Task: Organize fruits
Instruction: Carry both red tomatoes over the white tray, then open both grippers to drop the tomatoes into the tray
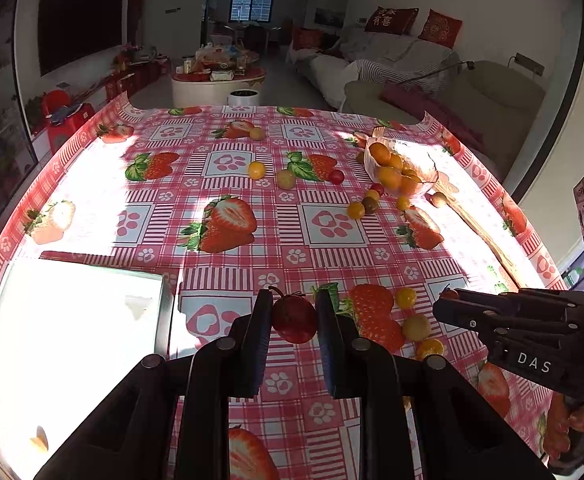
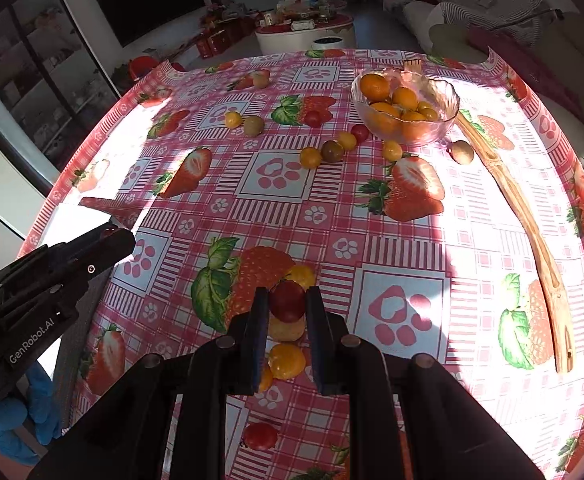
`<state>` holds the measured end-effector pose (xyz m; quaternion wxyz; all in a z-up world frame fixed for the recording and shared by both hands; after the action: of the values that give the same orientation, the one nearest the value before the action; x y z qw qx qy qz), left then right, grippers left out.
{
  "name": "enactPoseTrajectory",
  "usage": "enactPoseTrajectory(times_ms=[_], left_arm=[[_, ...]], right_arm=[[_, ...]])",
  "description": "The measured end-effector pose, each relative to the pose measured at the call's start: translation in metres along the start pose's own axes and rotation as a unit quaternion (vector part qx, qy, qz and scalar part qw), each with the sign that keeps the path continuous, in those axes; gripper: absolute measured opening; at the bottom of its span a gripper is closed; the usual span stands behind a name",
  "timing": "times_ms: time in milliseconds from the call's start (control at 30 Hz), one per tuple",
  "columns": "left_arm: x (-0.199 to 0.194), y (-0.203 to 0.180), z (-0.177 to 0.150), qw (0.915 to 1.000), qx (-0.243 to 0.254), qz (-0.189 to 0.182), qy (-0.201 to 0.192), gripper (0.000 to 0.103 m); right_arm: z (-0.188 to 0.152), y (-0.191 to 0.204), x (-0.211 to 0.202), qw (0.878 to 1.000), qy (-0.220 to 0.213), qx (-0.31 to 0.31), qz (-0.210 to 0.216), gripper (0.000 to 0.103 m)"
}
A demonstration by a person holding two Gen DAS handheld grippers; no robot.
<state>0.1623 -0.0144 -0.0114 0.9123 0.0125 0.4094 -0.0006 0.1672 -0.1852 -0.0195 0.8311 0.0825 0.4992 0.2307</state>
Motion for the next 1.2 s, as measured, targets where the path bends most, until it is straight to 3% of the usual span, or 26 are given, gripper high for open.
enactPoseTrajectory(times_ms=[533,900,1200], left_arm=[[-0.041,0.126,-0.046,0.9959,-0.048,0.076,0.006,0.023],[-0.022,0.193,-0.065,0.9892,-0.084,0.117,0.028,0.023],[0.008,0.208,-0.067,0.9858,-0.081,0.135,0.058,0.023]], right_arm=[[-0.004,0.105,0.021,0.997,0.028,-0.068,0.036,0.02],[0.005,0.181,0.068,0.99,0.061,-0.108,0.073,0.02],[0.016,0.212,0.114,0.986,0.089,-0.113,0.088,0.02]])
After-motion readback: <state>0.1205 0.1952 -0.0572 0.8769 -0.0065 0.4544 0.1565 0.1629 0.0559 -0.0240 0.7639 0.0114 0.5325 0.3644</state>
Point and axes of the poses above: each gripper's, at about its wrist camera, not at the fingertips, and x roughly the way its jaws point, y to its left, z to its top, the point moved 4 cm from there along x, roughly the way its jaws point, and after that the axes turned 13 degrees about z, right-handed, at the moved point
